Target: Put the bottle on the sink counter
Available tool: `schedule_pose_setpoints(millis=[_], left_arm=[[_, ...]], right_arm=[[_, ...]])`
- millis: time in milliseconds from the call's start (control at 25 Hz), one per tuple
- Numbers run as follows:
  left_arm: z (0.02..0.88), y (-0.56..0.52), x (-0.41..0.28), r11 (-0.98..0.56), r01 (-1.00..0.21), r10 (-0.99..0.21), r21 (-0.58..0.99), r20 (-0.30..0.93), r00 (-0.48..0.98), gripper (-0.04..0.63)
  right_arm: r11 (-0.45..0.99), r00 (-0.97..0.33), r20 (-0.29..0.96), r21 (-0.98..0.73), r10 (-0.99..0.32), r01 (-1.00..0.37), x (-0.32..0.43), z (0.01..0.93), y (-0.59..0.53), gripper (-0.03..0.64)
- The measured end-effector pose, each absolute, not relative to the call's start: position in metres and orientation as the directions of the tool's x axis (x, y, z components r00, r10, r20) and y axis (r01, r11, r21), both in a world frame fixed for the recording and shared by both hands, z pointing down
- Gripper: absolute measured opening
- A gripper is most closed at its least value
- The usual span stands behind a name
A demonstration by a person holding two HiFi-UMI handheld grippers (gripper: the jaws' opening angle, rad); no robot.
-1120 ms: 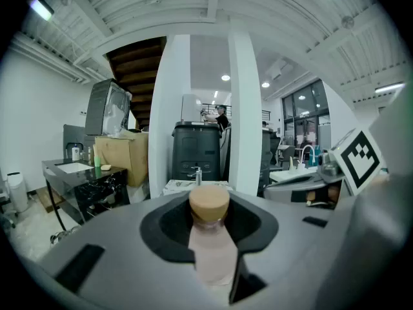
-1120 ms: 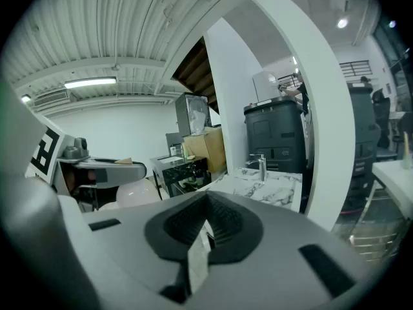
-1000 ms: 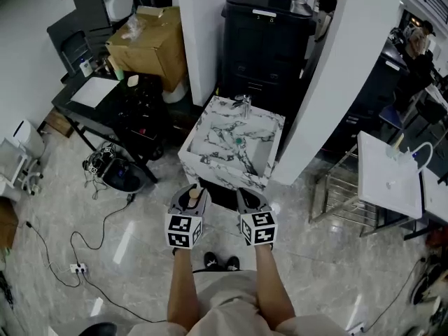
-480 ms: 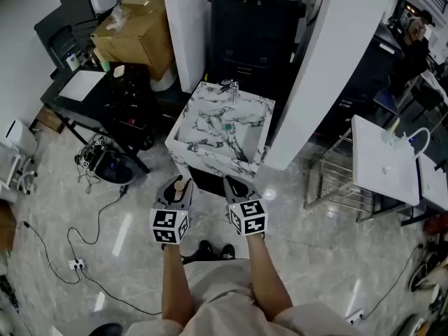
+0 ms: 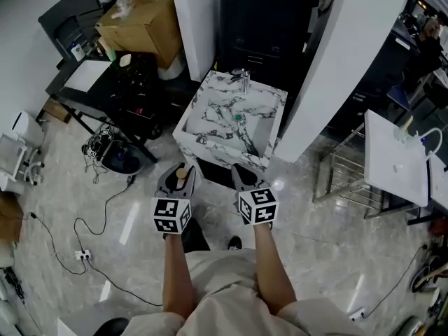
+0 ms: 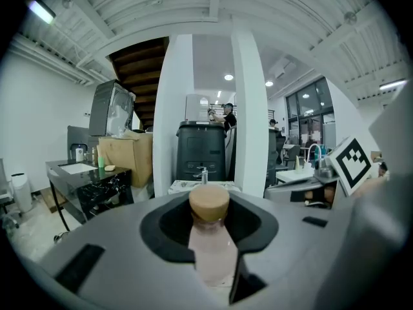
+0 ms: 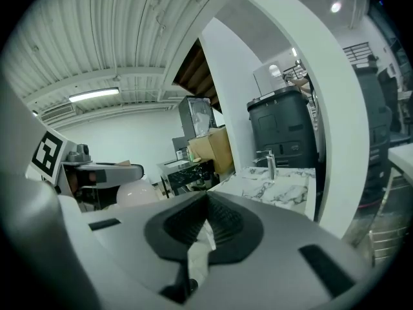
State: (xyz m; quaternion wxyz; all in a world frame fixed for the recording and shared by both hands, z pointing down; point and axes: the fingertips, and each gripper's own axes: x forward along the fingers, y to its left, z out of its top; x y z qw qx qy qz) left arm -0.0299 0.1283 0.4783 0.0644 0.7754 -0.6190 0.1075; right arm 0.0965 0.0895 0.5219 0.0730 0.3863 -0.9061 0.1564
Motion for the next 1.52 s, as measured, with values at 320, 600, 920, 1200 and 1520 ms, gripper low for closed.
schedule_pose_setpoints(millis=[320,600,920,1200,1520], left_arm=[[0.489,0.081,-0.046,-0.308,-0.951,-0.919,0.006,0.257,0.299,0.118],[0.5,0.019,-0.088,-0.348,-0.937,-0.896,0.039,0.281,0.344,0.118],[0.504,-0.045,-0.122,-0.434,-0.898,-0.852,0.076,0.29,0.436,0.118],[0.511,-0.083,-0.133,-0.553,-0.831,-0.779,0.066,0.314,0.543,0.118],[0.495,-0.122,-0.134,-0.677,-0.736,-0.703,0.013,0.285,0.652,0.118]], right_arm=[[0.577,-0.626,0.273,-0.243,-0.73,-0.779,0.091,0.533,0.043,0.005],[0.51,-0.568,0.319,-0.251,-0.758,-0.823,0.065,0.552,-0.006,0.005],[0.467,-0.516,0.363,-0.219,-0.776,-0.857,0.024,0.554,-0.051,0.005],[0.394,-0.463,0.343,-0.254,-0.817,-0.883,-0.007,0.554,-0.085,0.005],[0.288,-0.368,0.316,-0.27,-0.875,-0.919,-0.02,0.555,-0.104,0.005]])
